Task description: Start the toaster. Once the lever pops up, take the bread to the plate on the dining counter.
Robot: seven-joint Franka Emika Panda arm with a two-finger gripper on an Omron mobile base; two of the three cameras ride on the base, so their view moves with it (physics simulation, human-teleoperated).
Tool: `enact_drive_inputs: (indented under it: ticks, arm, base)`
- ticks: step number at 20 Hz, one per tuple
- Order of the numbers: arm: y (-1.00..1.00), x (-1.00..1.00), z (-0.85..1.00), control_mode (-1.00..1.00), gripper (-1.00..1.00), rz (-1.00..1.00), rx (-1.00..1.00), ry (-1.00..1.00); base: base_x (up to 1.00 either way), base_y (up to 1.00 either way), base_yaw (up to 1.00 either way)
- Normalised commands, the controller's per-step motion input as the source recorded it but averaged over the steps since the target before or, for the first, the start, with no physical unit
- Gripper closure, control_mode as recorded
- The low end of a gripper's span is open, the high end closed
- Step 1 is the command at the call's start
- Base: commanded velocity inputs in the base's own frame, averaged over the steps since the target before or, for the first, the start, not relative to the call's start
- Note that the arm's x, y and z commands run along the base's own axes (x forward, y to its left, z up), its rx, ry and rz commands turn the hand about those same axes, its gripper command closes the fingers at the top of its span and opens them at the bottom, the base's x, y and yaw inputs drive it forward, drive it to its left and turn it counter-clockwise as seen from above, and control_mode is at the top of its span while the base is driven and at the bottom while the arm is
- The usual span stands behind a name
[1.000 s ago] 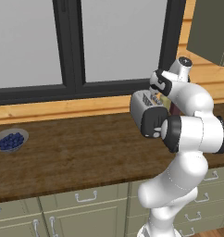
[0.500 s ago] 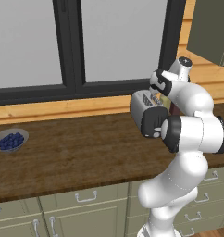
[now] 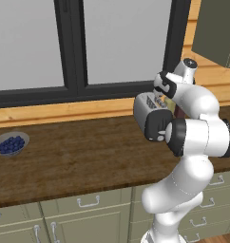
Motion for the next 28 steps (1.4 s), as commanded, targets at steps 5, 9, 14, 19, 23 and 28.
enact_drive_inputs:
  ticks: [5,9,14,19,23,28]
  arm:
    - [0.00,0.00,0.00,-1.00,-1.00,0.00,0.00,0.00]
    - [0.00,0.00,0.00,-1.00,-1.00,0.00,0.00,0.00]
    - [0.00,0.00,0.00,-1.00,-1.00,0.00,0.00,0.00]
    - [0.00,0.00,0.00,-1.00,-1.00,0.00,0.00,0.00]
    - [0.00,0.00,0.00,-1.00,-1.00,0.00,0.00,0.00]
    - [0.00,0.00,0.00,-1.00,-1.00,0.00,0.00,0.00]
  base:
    - [0.00,0.00,0.00]
    - [0.00,0.00,0.00]
    - [0.00,0.00,0.00]
    - [0.00,0.00,0.00]
    - [0.00,0.00,0.00]
    - [0.00,0.00,0.00]
